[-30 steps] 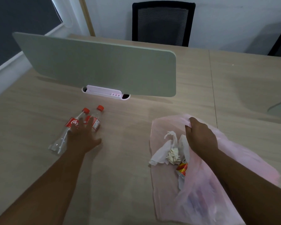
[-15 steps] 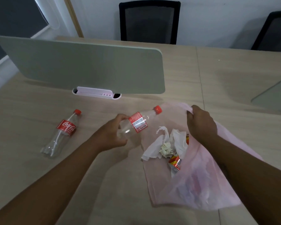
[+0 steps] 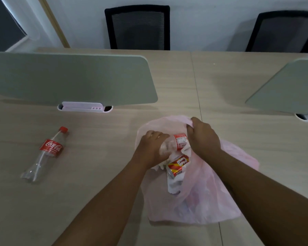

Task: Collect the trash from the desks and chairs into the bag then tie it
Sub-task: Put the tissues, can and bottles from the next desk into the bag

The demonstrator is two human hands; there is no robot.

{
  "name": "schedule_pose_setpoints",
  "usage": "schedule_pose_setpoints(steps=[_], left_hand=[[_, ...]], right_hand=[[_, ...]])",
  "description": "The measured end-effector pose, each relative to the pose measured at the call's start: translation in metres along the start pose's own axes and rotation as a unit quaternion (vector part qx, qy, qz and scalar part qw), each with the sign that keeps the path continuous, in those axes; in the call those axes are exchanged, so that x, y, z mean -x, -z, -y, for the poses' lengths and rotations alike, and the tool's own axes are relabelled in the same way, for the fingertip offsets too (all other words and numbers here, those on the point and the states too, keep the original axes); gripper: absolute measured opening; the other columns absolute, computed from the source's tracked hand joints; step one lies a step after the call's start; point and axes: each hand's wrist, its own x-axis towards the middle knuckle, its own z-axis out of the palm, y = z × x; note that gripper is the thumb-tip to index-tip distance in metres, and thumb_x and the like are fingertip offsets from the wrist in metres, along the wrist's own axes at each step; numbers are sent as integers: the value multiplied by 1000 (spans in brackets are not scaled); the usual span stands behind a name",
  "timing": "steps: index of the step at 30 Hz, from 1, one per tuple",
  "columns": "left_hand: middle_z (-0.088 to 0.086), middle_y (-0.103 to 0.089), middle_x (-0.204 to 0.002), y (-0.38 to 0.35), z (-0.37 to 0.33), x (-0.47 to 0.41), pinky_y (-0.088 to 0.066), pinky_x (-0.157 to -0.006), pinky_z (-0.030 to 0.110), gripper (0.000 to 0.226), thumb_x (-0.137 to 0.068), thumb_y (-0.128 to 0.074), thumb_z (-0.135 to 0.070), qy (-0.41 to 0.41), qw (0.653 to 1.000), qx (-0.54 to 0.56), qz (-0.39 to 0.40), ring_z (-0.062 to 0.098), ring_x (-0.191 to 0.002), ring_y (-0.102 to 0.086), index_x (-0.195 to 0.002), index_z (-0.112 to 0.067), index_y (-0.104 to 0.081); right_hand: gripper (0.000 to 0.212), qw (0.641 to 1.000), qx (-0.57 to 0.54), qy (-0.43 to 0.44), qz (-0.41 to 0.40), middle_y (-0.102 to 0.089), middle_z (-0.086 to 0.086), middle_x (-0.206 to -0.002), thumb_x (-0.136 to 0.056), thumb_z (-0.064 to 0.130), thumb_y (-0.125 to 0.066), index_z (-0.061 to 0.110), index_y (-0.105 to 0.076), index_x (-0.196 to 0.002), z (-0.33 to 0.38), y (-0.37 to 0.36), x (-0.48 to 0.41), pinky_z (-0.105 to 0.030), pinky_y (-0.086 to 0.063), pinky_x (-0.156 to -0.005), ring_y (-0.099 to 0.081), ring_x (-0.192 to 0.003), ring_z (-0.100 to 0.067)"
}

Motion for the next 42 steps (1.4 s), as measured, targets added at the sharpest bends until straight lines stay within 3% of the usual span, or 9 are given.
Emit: schedule_pose_setpoints(steps=[4,10,16,20,24,27,31,35,42], left_hand=[[1,-65,-97,15,53,31,-48,-75,37,50,-67,-62,-58,6,983,-116,-139,31,-92,-59,-102,-22,-69],[17,-58,-134,50,164,92,-47,-94,57,73,-68,-60,-61,215,948,-194,-133,48,-117,-53,-128,-19,-62],[12,-13,-167,65,243,153,-27,-110,65,105,-74,-69,-69,464,869,-167,-34,50,-147,-19,-159,-34,-18],[15,-36,-151,64,272,170,-45,-100,54,98,-78,-72,-58,495,859,-129,-23,44,-131,-43,-157,-29,-22],[21,-55,-118,64,279,182,-52,-82,51,84,-71,-85,-29,481,865,-128,-56,44,-106,-56,-142,-15,-42],[12,-58,-125,74,275,178,-49,-91,46,74,-70,-84,-29,487,871,26,-58,41,-118,-53,-133,-17,-46],[1,-64,-113,91,247,159,-53,-81,33,61,-61,-85,-25,355,901,243,-59,26,-103,-62,-114,-28,-54],[-10,-65,-111,101,203,130,-52,-75,21,53,-66,-80,-9,242,916,318,31,17,-99,-63,-104,-38,-56],[-5,-68,-115,81,114,85,-56,-85,29,50,-75,-81,-13,128,917,333,181,11,-97,-65,-116,-32,-62]], right_hand=[[23,1000,-10,8,4,-64,-9,-83,-98,29,-36,14,-53,-97,5,-7,-4,-41,-53,-67,-60,-73,-31],[23,999,8,26,26,-64,-17,-97,-99,26,-36,10,-50,-109,27,-32,-8,-37,-40,-67,-60,-89,-39],[26,999,7,41,23,-65,-15,-99,-99,24,-36,9,-52,-114,63,-60,-15,-36,-38,-69,-60,-89,-38],[27,998,-6,47,29,-65,-14,-101,-99,26,-36,11,-52,-115,87,-78,-19,-38,-44,-74,-61,-89,-38],[27,998,-17,49,47,-66,-14,-104,-100,26,-35,11,-53,-114,103,-89,-21,-38,-45,-77,-61,-93,-37],[27,998,-46,35,39,-66,-17,-105,-100,23,-36,8,-55,-111,109,-90,-25,-38,-44,-78,-60,-96,-38],[27,995,-91,-31,17,-65,-18,-103,-100,22,-36,6,-57,-103,112,-79,-32,-40,-46,-83,-60,-98,-39],[26,993,-99,-56,-1,-63,-19,-100,-99,23,-37,4,-55,-100,103,-62,-34,-40,-46,-80,-59,-94,-38],[28,995,-86,-48,-34,-63,-17,-99,-100,24,-35,5,-55,-100,76,-28,-29,-38,-46,-77,-60,-91,-36]])
